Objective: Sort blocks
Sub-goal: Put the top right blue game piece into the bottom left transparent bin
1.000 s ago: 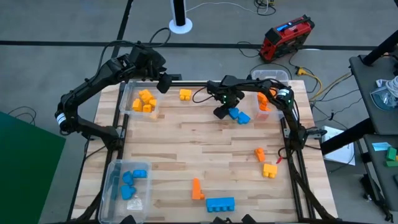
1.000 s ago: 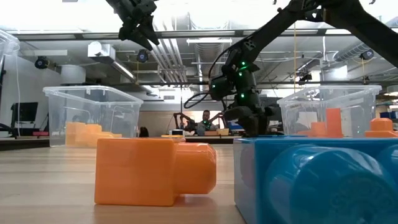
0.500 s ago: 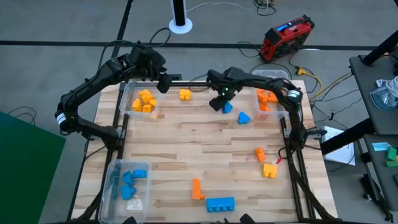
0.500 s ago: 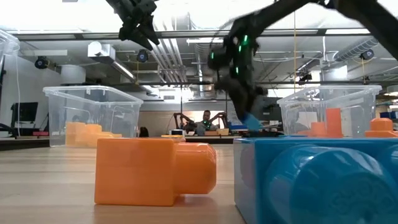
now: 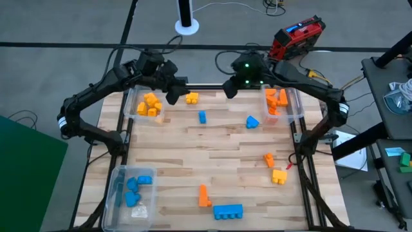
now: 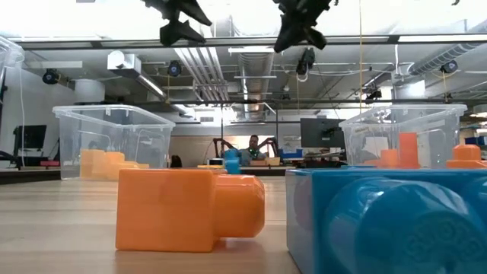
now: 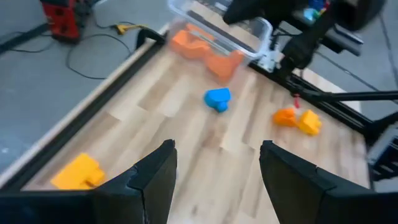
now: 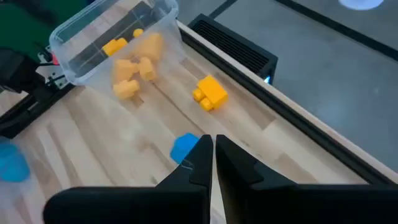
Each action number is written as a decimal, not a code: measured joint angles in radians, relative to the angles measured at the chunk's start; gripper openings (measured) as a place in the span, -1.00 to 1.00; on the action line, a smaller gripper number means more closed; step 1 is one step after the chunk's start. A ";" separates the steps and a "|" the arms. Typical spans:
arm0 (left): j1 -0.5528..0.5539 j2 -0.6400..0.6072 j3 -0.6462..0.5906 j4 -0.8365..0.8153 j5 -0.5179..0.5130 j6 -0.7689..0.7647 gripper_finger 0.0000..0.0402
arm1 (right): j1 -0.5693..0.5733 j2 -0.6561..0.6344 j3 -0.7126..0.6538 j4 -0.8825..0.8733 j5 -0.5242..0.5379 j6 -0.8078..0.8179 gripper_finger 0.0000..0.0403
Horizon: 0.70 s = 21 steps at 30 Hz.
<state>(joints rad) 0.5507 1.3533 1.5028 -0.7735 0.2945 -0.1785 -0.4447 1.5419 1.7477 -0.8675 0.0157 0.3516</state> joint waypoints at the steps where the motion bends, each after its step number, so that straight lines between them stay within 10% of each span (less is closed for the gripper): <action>1: -0.015 0.000 0.000 0.000 -0.004 -0.014 0.03 | 0.000 -0.002 0.000 -0.004 0.001 -0.005 -0.95; 21: -0.224 0.194 0.000 -0.108 -0.360 -0.675 0.03 | 0.011 0.106 -0.002 -0.302 0.074 0.010 -0.94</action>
<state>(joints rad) 0.3267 1.5472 1.5028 -0.8814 -0.0654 -0.8532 -0.4332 1.6475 1.7454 -1.1694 0.0898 0.3618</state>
